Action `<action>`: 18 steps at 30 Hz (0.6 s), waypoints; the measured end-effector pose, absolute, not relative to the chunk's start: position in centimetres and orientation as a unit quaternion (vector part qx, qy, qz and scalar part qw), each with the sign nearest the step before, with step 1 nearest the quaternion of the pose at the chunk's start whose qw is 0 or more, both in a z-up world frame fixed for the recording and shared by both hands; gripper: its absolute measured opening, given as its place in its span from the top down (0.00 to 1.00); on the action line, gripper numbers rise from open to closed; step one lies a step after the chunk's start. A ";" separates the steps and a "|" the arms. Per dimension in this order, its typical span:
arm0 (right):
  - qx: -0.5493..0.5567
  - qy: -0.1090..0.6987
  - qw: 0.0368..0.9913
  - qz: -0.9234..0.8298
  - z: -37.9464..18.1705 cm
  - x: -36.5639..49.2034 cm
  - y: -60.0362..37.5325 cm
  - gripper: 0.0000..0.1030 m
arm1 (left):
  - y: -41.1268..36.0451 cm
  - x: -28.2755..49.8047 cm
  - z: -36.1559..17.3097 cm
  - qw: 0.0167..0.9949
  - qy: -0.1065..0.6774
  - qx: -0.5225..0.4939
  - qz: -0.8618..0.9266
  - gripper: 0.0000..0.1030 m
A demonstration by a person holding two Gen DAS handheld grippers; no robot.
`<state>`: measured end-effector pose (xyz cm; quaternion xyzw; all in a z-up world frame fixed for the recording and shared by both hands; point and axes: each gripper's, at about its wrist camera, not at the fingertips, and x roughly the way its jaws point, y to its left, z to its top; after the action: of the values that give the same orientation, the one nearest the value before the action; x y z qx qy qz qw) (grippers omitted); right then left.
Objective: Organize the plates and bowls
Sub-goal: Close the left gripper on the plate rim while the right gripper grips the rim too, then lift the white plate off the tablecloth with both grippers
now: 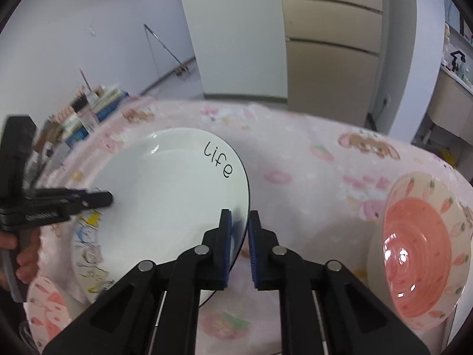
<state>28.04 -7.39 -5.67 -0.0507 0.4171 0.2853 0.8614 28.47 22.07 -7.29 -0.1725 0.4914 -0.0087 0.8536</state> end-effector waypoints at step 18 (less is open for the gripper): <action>-0.031 0.441 0.848 0.293 -7.3 28.9 -7.5 0.89 | 21.8 28.3 -7.3 0.863 0.483 -0.152 -0.010 0.73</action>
<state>28.88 -7.48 -7.33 -0.0310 0.4412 0.2935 0.8475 28.27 21.84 -7.35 -0.1516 0.4826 -0.0105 0.8626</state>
